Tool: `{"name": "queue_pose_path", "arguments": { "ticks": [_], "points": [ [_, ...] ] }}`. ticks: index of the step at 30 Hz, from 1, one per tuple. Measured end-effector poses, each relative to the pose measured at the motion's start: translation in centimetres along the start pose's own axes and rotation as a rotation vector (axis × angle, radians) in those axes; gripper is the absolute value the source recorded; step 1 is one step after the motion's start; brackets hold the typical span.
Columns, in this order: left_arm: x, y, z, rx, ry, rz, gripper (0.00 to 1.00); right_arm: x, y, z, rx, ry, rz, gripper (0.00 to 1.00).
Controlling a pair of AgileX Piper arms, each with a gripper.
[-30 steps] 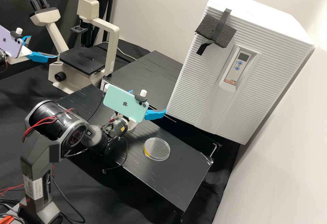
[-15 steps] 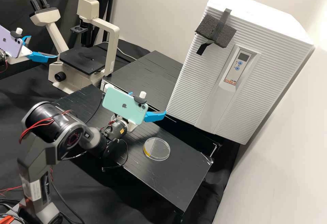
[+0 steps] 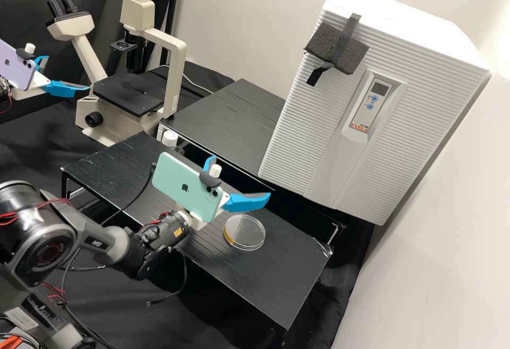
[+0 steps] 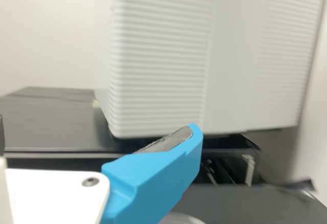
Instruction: Close the petri dish lid.
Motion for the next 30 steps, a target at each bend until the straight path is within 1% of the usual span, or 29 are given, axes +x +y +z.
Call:
{"name": "queue_pose_path", "arguments": {
  "ticks": [4, 8, 11, 14, 19, 27, 30],
  "points": [
    [0.0, 0.0, 0.0, 0.000, 0.000, 0.000, 1.00, -1.4, 0.2, 1.5, -0.032, -0.057, -0.001, 1.00],
    [0.0, 0.0, 0.0, 0.000, 0.000, 0.000, 1.00, -2.7, 0.7, 2.8, -0.075, -0.095, 0.015, 1.00],
    [0.0, 0.0, 0.0, 0.000, 0.000, 0.000, 1.00, -3.2, 1.1, 3.3, -0.100, -0.094, 0.036, 1.00],
    [0.0, 0.0, 0.0, 0.000, 0.000, 0.000, 1.00, -3.7, 1.3, 3.5, -0.107, -0.087, 0.053, 1.00],
    [0.0, 0.0, 0.0, 0.000, 0.000, 0.000, 1.00, -4.2, 0.8, 3.6, -0.103, -0.091, 0.035, 1.00],
    [0.0, 0.0, 0.0, 0.000, 0.000, 0.000, 1.00, -3.9, -0.7, 4.2, -0.072, -0.108, -0.047, 1.00],
    [0.0, 0.0, 0.0, 0.000, 0.000, 0.000, 1.00, -3.8, -1.0, 4.5, -0.064, -0.122, -0.062, 1.00]
  ]
}}
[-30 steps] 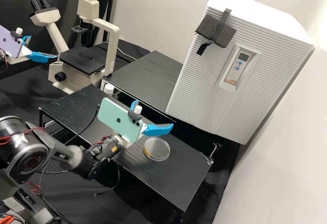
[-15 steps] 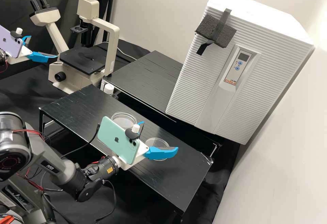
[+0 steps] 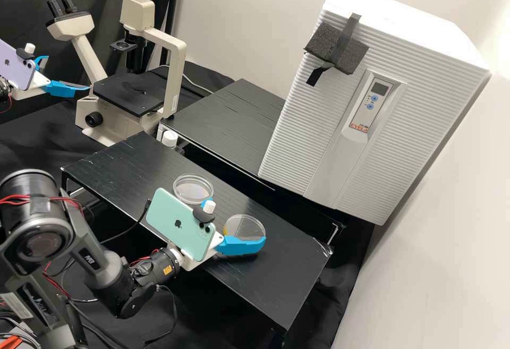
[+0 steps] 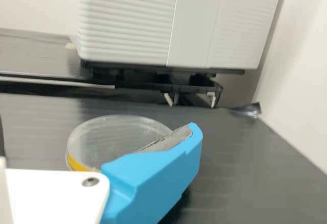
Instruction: Close the petri dish lid.
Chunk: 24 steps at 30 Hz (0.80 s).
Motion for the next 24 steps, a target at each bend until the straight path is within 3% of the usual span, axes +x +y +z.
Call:
{"name": "queue_pose_path", "arguments": {
  "ticks": [12, 13, 24],
  "points": [
    [0.00, 0.00, 0.00, 0.000, 0.000, 0.000, 1.00, 0.12, -0.10, 0.31, 0.008, -0.007, 0.001, 1.00],
    [0.00, 0.00, 0.00, 0.000, 0.000, 0.000, 1.00, 0.14, -0.13, 0.35, 0.009, -0.008, 0.000, 0.00],
    [0.00, 0.00, 0.00, 0.000, 0.000, 0.000, 1.00, 0.31, -0.29, 0.93, 0.040, -0.024, -0.007, 0.00]
  ]
}}
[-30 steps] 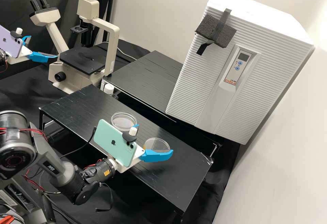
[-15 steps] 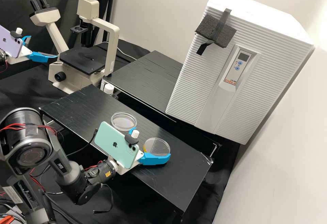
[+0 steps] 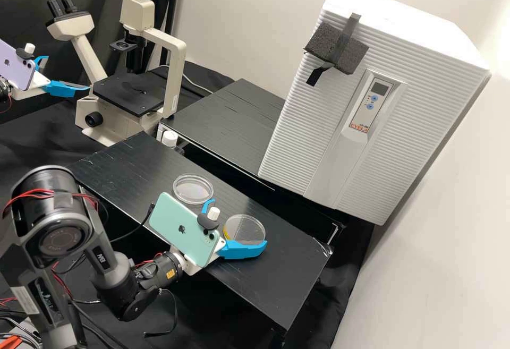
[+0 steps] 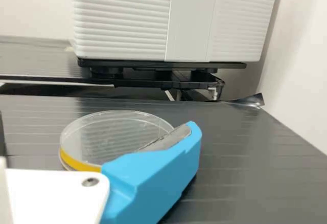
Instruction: Close the petri dish lid.
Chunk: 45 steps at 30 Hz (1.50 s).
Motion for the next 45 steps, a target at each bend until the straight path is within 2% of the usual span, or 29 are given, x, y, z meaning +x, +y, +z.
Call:
{"name": "queue_pose_path", "arguments": {
  "ticks": [8, 29, 39, 45],
  "points": [
    [0.0, 0.0, 0.0, 0.000, 0.000, 0.000, 1.00, 0.1, -0.1, 0.3, 0.017, -0.005, -0.017, 0.00],
    [0.0, 0.0, 0.0, 0.000, 0.000, 0.000, 1.00, 0.4, -0.3, 0.0, 0.020, 0.018, -0.027, 0.00],
    [0.0, 0.0, 0.0, 0.000, 0.000, 0.000, 1.00, 0.6, -0.7, -0.5, 0.040, 0.021, -0.021, 0.00],
    [0.0, 0.0, 0.0, 0.000, 0.000, 0.000, 1.00, 0.4, -0.6, -1.9, 0.029, 0.082, -0.020, 0.00]
  ]
}}
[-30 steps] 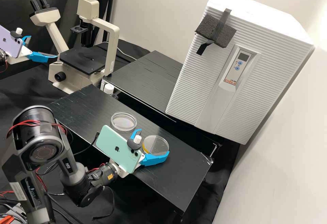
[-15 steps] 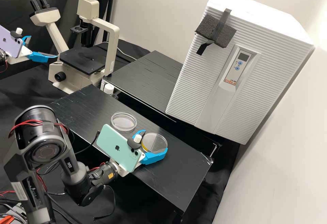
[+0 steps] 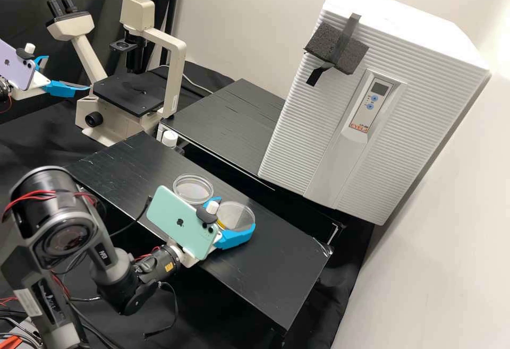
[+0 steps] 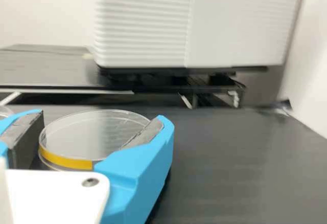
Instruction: Close the petri dish lid.
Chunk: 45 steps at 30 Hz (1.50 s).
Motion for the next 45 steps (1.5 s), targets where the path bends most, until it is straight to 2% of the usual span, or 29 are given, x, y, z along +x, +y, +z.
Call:
{"name": "queue_pose_path", "arguments": {
  "ticks": [6, 9, 12, 16, 22, 29, 41, 45],
  "points": [
    [0.0, 0.0, 0.0, 0.000, 0.000, 0.000, 1.00, 0.0, 0.4, -2.5, 0.000, 0.111, 0.029, 0.00],
    [0.0, 0.0, 0.0, 0.000, 0.000, 0.000, 1.00, 0.1, 0.5, -3.7, 0.017, 0.158, 0.041, 0.00],
    [0.0, 0.0, 0.0, 0.000, 0.000, 0.000, 1.00, 0.3, 0.1, -4.7, 0.035, 0.191, 0.036, 0.00],
    [0.0, 0.0, 0.0, 0.000, 0.000, 0.000, 1.00, 0.4, -0.8, -6.0, 0.036, 0.235, -0.003, 0.00],
    [0.0, 0.0, 0.0, 0.000, 0.000, 0.000, 1.00, 0.4, -1.8, -6.8, 0.028, 0.250, -0.035, 0.00],
    [0.0, 0.0, 0.0, 0.000, 0.000, 0.000, 1.00, 0.7, -3.3, -6.5, 0.005, 0.219, -0.096, 0.00],
    [0.0, 0.0, 0.0, 0.000, 0.000, 0.000, 1.00, 0.3, -4.1, -6.4, -0.003, 0.209, -0.120, 0.00],
    [0.0, 0.0, 0.0, 0.000, 0.000, 0.000, 1.00, 0.0, -4.5, -6.5, -0.019, 0.215, -0.135, 0.00]
  ]
}}
